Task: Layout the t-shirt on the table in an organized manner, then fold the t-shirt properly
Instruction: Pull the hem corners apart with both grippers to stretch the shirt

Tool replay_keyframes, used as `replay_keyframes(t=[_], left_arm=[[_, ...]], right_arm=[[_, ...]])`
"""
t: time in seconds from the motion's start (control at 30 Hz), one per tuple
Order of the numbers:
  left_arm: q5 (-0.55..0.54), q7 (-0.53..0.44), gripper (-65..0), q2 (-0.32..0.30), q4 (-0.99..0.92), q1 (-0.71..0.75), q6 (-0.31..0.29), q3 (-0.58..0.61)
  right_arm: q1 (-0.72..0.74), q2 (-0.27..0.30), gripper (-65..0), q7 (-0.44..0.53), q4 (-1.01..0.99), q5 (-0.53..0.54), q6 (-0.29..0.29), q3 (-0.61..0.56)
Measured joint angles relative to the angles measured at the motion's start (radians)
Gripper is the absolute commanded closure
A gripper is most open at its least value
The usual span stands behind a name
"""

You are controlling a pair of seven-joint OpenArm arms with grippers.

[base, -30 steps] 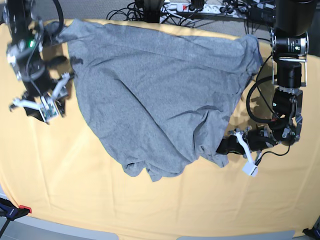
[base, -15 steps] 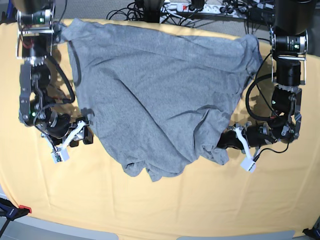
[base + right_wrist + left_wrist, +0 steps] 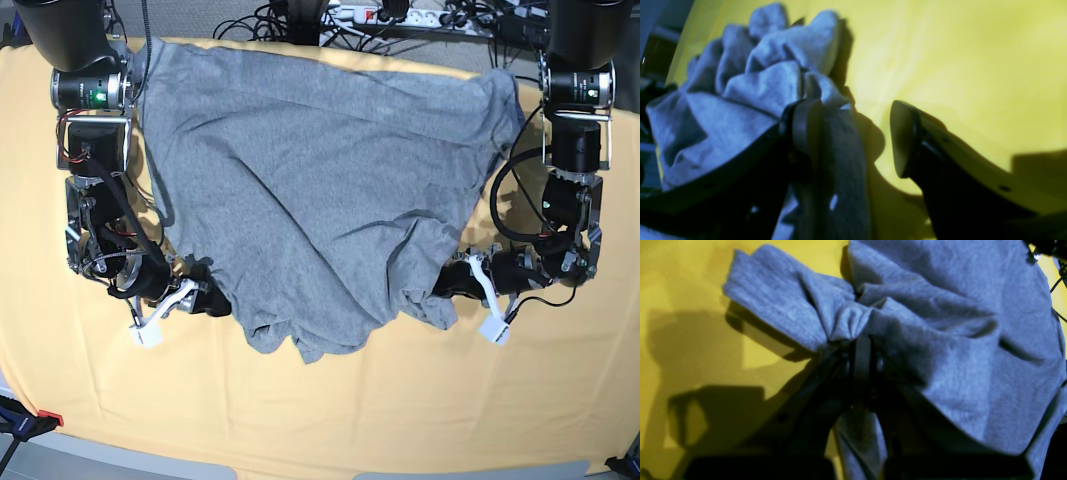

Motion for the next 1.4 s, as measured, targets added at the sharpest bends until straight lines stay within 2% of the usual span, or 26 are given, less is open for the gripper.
replay_keyframes(t=[0.03,0.17,0.3,0.33,0.53,0.63,0.8,0.83,0.87,0.9,0.97,1.0,1.2,1.4], left_arm=[[0.001,0.0,0.0,0.0,0.0,0.0,0.0,0.0],[0.001,0.0,0.0,0.0,0.0,0.0,0.0,0.0],[0.001,0.0,0.0,0.0,0.0,0.0,0.0,0.0],[0.0,0.0,0.0,0.0,0.0,0.0,0.0,0.0],[0.0,-0.001,0.0,-0.001,0.0,0.0,0.0,0.0],[0.0,-0.005,0.0,0.0,0.0,0.0,0.0,0.0],[0.0,-0.004,0.0,-0.001,0.0,0.0,0.0,0.0],[0.0,-0.004,0.0,-0.001,0.0,0.0,0.0,0.0],[0.0,-0.004,0.0,-0.001,0.0,0.0,0.0,0.0],[0.0,-0.004,0.0,-0.001,0.0,0.0,0.0,0.0],[0.0,-0.004,0.0,0.0,0.0,0.0,0.0,0.0],[0.0,-0.005,0.0,0.0,0.0,0.0,0.0,0.0],[0.0,-0.004,0.0,0.0,0.0,0.0,0.0,0.0],[0.0,-0.004,0.0,-0.008,0.0,0.0,0.0,0.0]], right_arm=[[0.001,0.005,-34.3,-0.02,-0.002,0.034,0.019,0.0],[0.039,0.026,-34.3,-0.159,-0.008,0.125,0.011,0.021],[0.07,0.043,-34.3,-0.315,-0.009,0.305,0.013,0.085],[0.073,0.044,-34.3,-0.325,-0.009,0.323,0.013,0.093],[0.04,0.03,-34.3,-0.327,-0.009,0.307,0.013,0.094],[0.04,0.01,-34.3,-0.314,-0.009,0.219,0.013,0.095],[0.042,-0.021,-34.2,-0.249,-0.009,0.163,0.013,0.093],[0.042,-0.019,-32.9,-0.232,-0.009,0.154,0.013,0.093],[0.042,-0.017,-28.7,-0.21,-0.009,0.141,0.013,0.093],[0.043,-0.016,-22.0,-0.201,-0.009,0.13,0.013,0.094],[0.043,-0.014,-4.4,-0.198,-0.009,0.117,0.012,0.094],[0.043,-0.014,0.0,-0.199,-0.009,0.116,0.012,0.094],[0.055,-0.011,0.0,-0.198,-0.009,0.115,0.012,0.094],[0.07,0.074,0.0,-0.195,0.042,0.105,0.013,0.095]])
